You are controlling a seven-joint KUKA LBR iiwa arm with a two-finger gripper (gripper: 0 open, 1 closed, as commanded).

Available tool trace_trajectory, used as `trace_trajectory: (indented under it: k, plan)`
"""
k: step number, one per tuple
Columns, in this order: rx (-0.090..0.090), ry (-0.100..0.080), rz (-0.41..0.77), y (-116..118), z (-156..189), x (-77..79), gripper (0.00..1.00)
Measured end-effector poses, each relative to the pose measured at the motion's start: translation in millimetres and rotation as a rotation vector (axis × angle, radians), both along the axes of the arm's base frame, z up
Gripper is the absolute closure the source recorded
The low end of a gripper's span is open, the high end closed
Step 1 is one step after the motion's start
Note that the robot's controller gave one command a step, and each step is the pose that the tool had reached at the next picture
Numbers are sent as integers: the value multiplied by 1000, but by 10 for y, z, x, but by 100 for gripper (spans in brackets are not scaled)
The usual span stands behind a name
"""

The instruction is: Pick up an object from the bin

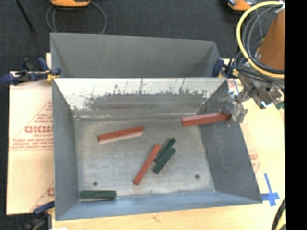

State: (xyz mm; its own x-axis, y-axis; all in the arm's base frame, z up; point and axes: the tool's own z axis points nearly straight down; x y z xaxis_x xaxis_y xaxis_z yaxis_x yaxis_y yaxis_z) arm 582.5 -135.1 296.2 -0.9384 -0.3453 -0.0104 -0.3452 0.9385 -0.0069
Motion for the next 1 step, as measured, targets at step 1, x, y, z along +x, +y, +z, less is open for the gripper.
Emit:
trace_trajectory:
  k: [1]
  plan:
    - [0,5,233,203,28,348,100]
